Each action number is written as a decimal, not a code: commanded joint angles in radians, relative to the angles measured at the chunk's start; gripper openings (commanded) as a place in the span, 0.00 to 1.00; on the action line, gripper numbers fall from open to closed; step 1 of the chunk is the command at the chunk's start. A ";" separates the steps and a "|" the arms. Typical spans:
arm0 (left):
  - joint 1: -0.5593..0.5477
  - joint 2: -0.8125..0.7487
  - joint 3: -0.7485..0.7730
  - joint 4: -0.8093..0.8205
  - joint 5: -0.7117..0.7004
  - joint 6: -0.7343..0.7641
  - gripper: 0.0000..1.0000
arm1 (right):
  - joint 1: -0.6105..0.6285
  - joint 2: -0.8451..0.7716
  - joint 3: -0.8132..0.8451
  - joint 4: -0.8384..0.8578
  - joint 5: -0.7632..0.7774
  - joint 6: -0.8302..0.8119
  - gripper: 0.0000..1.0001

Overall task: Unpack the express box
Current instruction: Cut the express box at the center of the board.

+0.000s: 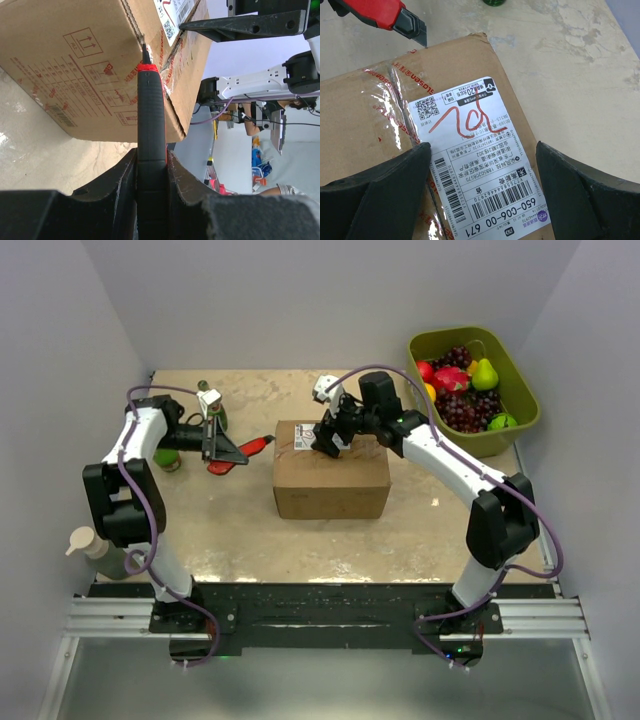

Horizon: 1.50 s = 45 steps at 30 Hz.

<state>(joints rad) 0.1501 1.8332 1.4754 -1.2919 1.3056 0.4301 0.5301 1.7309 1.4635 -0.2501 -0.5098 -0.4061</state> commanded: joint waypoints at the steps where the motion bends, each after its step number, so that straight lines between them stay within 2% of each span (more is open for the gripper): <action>1: -0.012 -0.002 0.002 0.002 0.027 -0.007 0.00 | -0.002 -0.008 -0.026 -0.063 0.030 -0.033 0.89; 5: -0.011 -0.049 -0.046 0.068 0.017 -0.092 0.00 | -0.002 -0.001 -0.020 -0.064 0.027 -0.031 0.90; 16: -0.004 -0.072 -0.063 0.141 0.026 -0.165 0.00 | -0.002 0.010 -0.015 -0.061 0.021 -0.028 0.90; 32: 0.043 -0.054 -0.030 0.106 0.044 -0.125 0.00 | -0.002 0.024 0.000 -0.069 0.022 -0.027 0.90; 45: -0.015 -0.055 -0.053 0.106 0.038 -0.120 0.00 | 0.001 0.029 0.004 -0.066 0.021 -0.027 0.90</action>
<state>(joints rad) 0.1547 1.8019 1.4132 -1.1831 1.3190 0.2989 0.5301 1.7325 1.4639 -0.2504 -0.5144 -0.4065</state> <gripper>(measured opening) 0.295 0.899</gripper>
